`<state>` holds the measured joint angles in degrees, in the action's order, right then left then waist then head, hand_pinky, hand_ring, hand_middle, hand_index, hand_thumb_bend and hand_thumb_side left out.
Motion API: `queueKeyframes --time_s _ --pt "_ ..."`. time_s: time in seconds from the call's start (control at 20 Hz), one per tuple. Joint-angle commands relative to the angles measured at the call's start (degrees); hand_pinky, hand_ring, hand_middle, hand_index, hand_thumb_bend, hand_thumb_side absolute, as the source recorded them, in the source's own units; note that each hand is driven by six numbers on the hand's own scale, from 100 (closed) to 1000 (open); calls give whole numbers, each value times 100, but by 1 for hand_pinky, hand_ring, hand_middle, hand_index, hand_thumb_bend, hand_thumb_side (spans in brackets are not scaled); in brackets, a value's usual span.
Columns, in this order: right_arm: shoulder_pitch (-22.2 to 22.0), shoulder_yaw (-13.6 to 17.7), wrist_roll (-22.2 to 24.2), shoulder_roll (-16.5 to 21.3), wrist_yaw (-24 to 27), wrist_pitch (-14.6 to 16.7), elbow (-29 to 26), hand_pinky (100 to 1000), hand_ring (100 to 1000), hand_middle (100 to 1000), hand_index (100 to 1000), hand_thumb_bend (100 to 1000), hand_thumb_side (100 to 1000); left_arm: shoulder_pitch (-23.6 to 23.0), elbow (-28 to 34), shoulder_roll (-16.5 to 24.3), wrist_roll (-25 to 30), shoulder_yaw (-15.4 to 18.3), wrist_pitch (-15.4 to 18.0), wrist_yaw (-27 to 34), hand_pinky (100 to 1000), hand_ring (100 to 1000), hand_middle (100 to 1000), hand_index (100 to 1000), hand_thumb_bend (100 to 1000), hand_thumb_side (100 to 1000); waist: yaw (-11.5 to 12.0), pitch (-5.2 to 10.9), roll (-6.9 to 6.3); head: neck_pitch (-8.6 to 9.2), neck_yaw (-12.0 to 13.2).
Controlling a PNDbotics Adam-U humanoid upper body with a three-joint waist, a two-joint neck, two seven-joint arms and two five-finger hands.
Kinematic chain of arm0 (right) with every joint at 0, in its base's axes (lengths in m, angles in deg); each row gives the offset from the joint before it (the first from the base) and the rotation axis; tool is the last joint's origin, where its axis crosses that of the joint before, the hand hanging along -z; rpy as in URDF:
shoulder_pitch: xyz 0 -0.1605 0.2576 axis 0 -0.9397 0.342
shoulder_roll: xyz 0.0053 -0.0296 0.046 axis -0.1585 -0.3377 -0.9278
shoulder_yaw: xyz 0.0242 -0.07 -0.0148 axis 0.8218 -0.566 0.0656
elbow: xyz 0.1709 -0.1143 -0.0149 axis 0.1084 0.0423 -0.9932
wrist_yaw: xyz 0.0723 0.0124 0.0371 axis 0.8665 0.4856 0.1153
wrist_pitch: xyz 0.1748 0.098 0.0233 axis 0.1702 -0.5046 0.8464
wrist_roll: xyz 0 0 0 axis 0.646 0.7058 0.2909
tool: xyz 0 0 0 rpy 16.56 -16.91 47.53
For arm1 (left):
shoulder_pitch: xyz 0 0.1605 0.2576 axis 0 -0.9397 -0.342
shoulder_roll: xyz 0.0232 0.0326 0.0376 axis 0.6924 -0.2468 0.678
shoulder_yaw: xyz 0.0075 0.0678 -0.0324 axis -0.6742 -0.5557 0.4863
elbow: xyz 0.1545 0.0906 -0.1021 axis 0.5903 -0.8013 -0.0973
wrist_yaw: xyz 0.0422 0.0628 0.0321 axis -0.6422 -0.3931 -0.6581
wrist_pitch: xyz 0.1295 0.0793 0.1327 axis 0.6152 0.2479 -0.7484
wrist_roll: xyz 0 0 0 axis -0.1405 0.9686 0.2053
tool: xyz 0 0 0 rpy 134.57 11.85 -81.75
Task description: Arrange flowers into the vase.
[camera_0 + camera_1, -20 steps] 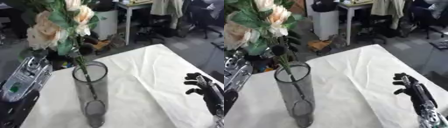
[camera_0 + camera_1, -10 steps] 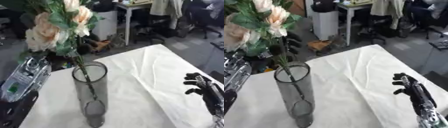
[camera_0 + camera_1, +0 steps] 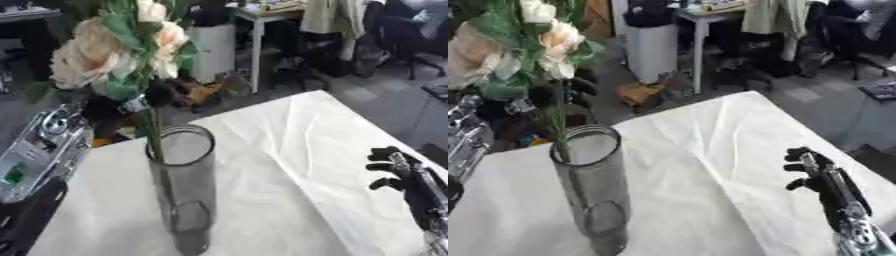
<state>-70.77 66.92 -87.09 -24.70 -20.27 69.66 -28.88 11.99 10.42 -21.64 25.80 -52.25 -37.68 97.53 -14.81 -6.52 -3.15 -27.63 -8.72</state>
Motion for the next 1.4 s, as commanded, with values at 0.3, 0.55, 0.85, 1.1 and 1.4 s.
queueKeyframes --time_s 0.3,0.55,0.85,1.1,1.4 --pt "59 60 15 108 -13 19 -43 478 713 691 773 100 839 88 155 125 -13 75 -69 82 747 777 735 747 954 499 13 84 75 -9 -29" --pt "61 60 15 101 -6 25 -49 477 712 691 772 100 839 -3 151 64 -90 65 20 20 746 778 730 734 951 497 -3 63 89 17 -40" --pt "56 66 11 99 -4 26 -57 477 712 691 772 100 839 -71 248 54 -260 60 182 -19 749 778 723 726 951 504 1 51 88 21 -54" --pt "43 71 8 93 -3 25 -60 478 712 690 771 100 839 -156 390 129 -206 30 276 -352 750 784 722 726 968 526 9 45 82 12 -73" --pt "36 81 1 87 -1 28 -66 478 711 690 769 100 839 -351 592 155 -229 23 485 -739 751 791 722 723 1000 604 4 30 87 16 -94"
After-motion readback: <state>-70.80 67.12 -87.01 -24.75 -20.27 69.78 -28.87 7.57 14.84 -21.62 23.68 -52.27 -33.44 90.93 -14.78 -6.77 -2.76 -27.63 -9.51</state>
